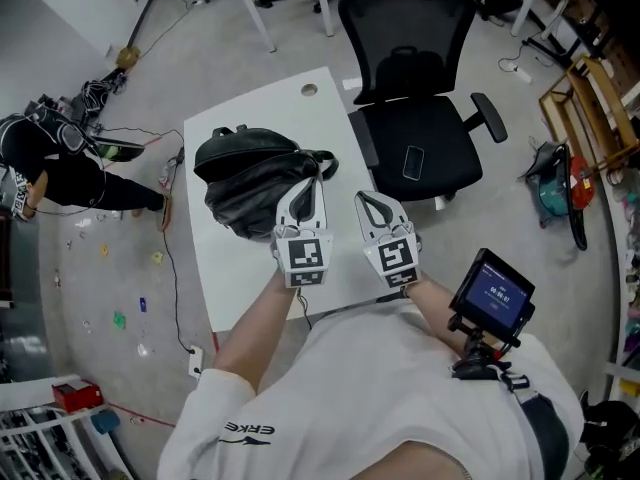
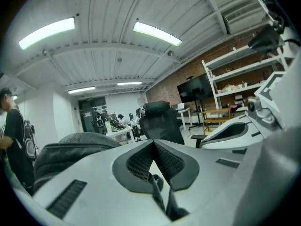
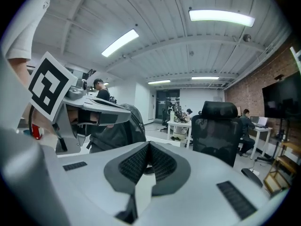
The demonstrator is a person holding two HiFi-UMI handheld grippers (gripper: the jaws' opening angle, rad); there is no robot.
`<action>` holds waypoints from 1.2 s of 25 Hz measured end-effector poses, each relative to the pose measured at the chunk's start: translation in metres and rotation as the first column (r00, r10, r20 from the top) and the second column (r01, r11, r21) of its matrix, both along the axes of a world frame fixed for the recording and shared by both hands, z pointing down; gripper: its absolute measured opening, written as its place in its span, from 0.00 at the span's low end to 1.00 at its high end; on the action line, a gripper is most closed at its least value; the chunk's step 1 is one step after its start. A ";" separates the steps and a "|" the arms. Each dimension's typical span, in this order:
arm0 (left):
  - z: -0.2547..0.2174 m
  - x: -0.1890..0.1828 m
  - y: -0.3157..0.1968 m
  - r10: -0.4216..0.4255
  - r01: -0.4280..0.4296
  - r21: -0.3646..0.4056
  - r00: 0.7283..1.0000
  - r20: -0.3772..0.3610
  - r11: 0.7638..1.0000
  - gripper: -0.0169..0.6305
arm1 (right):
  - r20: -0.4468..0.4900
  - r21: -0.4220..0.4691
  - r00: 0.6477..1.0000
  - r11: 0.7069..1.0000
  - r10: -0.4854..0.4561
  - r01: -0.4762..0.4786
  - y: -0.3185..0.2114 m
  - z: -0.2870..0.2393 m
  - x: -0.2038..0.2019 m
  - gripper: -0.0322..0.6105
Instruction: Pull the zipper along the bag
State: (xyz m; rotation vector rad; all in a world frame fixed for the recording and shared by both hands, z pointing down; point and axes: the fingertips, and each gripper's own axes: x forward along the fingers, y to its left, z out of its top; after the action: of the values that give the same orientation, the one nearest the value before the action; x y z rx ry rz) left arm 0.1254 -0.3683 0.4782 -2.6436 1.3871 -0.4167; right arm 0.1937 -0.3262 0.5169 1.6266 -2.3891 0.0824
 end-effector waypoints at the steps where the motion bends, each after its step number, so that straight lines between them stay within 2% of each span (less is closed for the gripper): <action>1: 0.001 0.005 -0.006 -0.005 0.004 0.016 0.999 0.037 1.000 0.03 | 0.001 -0.004 1.000 1.000 -0.017 0.017 -0.008 0.002 0.004 0.04; 4: 0.008 0.010 -0.017 -0.023 0.019 0.033 0.991 0.131 0.999 0.03 | 0.011 -0.011 0.998 0.998 -0.063 0.063 -0.021 0.006 0.009 0.04; 7: 0.011 0.013 -0.022 -0.044 0.028 0.065 0.966 0.254 0.997 0.03 | 0.025 -0.018 0.994 0.994 -0.106 0.106 -0.026 0.009 0.009 0.04; 10: 0.014 0.024 -0.034 -0.047 0.014 0.088 0.923 0.383 0.996 0.03 | 0.038 -0.026 0.989 0.989 -0.143 0.144 -0.036 0.013 0.015 0.04; 13: 0.021 0.025 -0.049 -0.061 0.030 0.074 0.881 0.469 0.997 0.05 | 0.054 -0.032 0.984 0.984 -0.171 0.172 -0.045 0.015 0.019 0.04; 16: 0.028 0.023 -0.060 -0.057 0.037 0.046 0.836 0.546 0.998 0.12 | 0.069 -0.035 0.979 0.981 -0.190 0.192 -0.053 0.017 0.023 0.04; 20: 0.039 0.024 -0.067 -0.012 0.015 0.001 0.759 0.651 1.000 0.19 | 0.089 -0.038 0.975 0.977 -0.204 0.208 -0.062 0.020 0.027 0.04; 22: 0.043 0.026 -0.071 0.005 -0.004 -0.002 0.696 0.718 1.000 0.20 | 0.099 -0.040 0.973 0.976 -0.208 0.212 -0.066 0.021 0.029 0.04; 23: 0.044 0.026 -0.073 0.014 -0.020 -0.002 0.652 0.758 1.000 0.21 | 0.104 -0.041 0.972 0.976 -0.210 0.215 -0.067 0.022 0.030 0.04; 24: 0.046 0.027 -0.075 0.027 -0.039 -0.005 0.597 0.801 0.999 0.21 | 0.109 -0.042 0.971 0.975 -0.213 0.218 -0.069 0.022 0.030 0.04; 28: 0.064 0.029 -0.084 0.112 -0.116 -0.076 0.341 0.933 0.990 0.21 | 0.123 -0.050 0.968 0.972 -0.220 0.228 -0.076 0.027 0.034 0.04; 30: 0.079 0.027 -0.092 0.167 -0.112 -0.143 0.238 0.957 0.983 0.22 | 0.131 -0.053 0.967 0.972 -0.220 0.228 -0.082 0.031 0.039 0.04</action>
State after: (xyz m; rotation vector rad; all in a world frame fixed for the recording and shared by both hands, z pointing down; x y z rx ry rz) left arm 0.1528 -0.4601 0.5568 -1.6956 0.6343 -1.6999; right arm 0.2330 -0.4081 0.5482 1.3476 -2.6162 0.2269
